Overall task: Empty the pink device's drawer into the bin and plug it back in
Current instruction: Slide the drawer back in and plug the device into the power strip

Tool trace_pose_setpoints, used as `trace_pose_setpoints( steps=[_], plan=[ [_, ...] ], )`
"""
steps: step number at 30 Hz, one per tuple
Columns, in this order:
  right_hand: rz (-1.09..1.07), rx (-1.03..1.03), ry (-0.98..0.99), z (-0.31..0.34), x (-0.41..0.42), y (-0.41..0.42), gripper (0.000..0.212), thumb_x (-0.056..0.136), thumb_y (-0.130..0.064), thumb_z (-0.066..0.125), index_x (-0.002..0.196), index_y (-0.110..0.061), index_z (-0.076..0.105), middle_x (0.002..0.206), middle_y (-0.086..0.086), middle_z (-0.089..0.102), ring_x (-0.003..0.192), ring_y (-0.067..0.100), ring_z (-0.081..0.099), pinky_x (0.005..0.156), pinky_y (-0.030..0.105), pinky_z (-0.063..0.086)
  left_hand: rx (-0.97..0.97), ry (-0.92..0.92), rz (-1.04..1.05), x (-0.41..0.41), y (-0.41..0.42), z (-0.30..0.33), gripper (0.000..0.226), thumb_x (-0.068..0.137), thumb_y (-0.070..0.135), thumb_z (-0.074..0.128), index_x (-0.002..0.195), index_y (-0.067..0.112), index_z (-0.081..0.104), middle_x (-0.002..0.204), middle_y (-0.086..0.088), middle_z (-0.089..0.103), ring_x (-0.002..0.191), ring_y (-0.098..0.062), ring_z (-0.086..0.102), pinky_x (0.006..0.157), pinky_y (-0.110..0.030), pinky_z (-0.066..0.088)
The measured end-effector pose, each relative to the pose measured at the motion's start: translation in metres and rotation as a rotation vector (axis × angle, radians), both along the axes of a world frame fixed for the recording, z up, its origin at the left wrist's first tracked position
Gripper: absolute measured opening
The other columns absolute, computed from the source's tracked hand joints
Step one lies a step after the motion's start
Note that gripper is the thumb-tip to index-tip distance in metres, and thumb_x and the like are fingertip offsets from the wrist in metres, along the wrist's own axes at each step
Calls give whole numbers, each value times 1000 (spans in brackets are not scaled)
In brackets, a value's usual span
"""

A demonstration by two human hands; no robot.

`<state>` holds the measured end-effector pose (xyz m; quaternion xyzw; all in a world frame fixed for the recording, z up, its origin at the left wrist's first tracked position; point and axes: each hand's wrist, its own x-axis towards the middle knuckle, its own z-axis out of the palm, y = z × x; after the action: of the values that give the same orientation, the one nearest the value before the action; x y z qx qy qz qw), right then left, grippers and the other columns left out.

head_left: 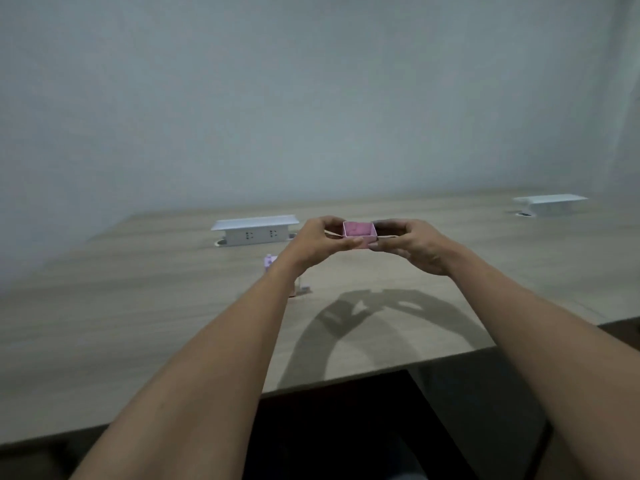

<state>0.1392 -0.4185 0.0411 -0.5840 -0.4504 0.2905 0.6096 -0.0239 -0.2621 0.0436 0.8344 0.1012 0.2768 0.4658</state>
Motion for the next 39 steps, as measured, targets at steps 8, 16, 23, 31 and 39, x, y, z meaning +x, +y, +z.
trace_pose_setpoints(
  steps=[8, 16, 23, 31, 39],
  plan=[
    [133, 17, -13, -6, -40, 101, 52, 81, 9, 75, 132, 4, 62, 126, 17, 71, 121, 25, 67, 108, 33, 48, -64, -44, 205, -67, 74, -11, 46, 82, 29, 82, 122, 9, 71, 115, -10, 76, 99, -20, 72, 81, -24, 56],
    [64, -75, -128, -42, -54, 147, 62, 77, -7, 83, 135, -1, 62, 133, 6, 68, 121, 18, 63, 94, 23, 44, -124, -88, 382, -131, 124, -31, 25, 87, 31, 78, 109, 23, 72, 105, -1, 75, 88, -10, 67, 73, -24, 52],
    [123, -129, -135, -58, -53, 156, 63, 81, -8, 80, 139, -1, 58, 131, 9, 68, 121, 19, 64, 99, 26, 46, -206, 79, 376, -148, 140, -79, 44, 86, 29, 78, 124, 8, 70, 112, -11, 75, 89, -16, 67, 73, -27, 54],
    [161, -129, -135, -62, -46, 159, 57, 84, -10, 79, 138, -4, 61, 129, 5, 70, 113, 9, 68, 90, 15, 51, -236, 154, 316, -130, 130, -99, 30, 87, 20, 78, 114, 12, 73, 89, -3, 75, 60, 0, 61, 57, -11, 48],
    [160, -101, -85, -71, -39, 164, 55, 84, -6, 78, 137, -2, 61, 129, 9, 70, 107, 11, 69, 81, 11, 52, -257, 165, 322, -121, 132, -101, 32, 84, 21, 81, 113, 10, 75, 79, 2, 74, 58, -4, 55, 57, -14, 47]
  ],
)
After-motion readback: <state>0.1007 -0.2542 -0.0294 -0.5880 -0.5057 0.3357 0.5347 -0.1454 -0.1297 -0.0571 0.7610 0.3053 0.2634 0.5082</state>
